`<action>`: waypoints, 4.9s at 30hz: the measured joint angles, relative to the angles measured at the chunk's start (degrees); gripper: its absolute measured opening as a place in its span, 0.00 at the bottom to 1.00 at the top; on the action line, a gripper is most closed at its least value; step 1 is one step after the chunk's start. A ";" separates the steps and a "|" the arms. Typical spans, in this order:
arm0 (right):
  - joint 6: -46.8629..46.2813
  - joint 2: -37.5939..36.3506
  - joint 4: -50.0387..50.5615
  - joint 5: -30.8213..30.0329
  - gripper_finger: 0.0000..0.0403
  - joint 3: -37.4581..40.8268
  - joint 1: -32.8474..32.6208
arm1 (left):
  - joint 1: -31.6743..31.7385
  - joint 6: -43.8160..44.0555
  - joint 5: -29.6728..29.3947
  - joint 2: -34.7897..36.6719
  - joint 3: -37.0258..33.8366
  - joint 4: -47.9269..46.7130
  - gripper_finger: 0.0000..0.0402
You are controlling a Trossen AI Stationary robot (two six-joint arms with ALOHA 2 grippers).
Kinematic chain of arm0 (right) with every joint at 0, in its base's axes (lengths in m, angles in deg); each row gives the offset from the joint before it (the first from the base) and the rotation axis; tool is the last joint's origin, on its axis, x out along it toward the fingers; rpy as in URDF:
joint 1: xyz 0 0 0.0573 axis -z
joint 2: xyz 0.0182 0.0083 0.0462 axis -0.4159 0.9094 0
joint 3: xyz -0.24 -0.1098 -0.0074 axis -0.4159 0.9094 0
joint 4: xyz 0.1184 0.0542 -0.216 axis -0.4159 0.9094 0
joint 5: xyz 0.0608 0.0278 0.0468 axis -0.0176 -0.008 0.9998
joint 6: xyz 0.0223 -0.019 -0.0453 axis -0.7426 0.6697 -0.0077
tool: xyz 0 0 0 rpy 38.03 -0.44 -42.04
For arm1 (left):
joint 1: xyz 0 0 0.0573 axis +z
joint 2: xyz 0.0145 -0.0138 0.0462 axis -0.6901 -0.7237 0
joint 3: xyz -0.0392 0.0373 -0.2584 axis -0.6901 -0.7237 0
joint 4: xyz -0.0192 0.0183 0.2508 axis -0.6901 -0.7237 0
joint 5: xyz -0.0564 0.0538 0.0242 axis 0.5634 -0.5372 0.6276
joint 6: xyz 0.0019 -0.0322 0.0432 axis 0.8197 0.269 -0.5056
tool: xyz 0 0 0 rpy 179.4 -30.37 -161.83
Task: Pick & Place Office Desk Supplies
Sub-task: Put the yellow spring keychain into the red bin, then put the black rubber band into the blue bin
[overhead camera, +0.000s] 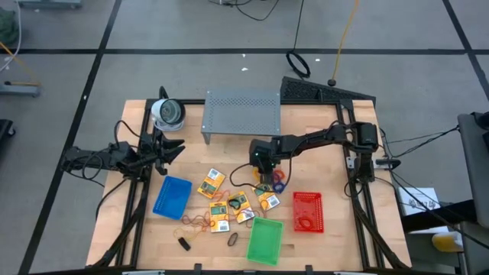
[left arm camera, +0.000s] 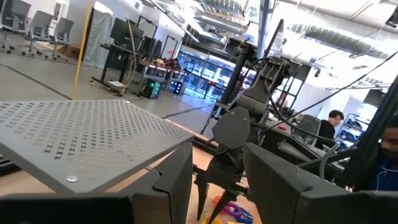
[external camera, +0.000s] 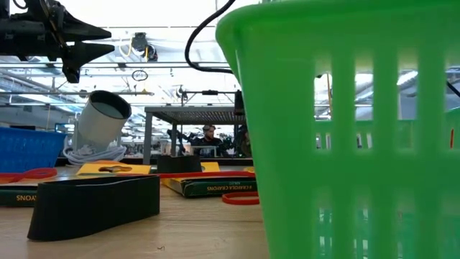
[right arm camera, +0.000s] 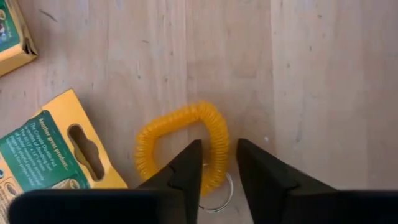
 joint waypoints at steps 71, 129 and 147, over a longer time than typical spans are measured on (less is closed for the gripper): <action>-46.65 -38.44 23.15 3.30 0.00 19.27 -27.95 | -0.02 1.77 0.39 0.00 0.00 0.42 0.38; 13.21 -51.13 -39.79 -25.49 0.25 22.49 -27.52 | -0.02 0.69 17.94 -5.71 1.88 1.49 0.38; 9.61 -45.89 -40.11 -53.68 0.25 22.56 -23.73 | -0.11 0.67 22.80 -47.50 30.78 -12.18 0.38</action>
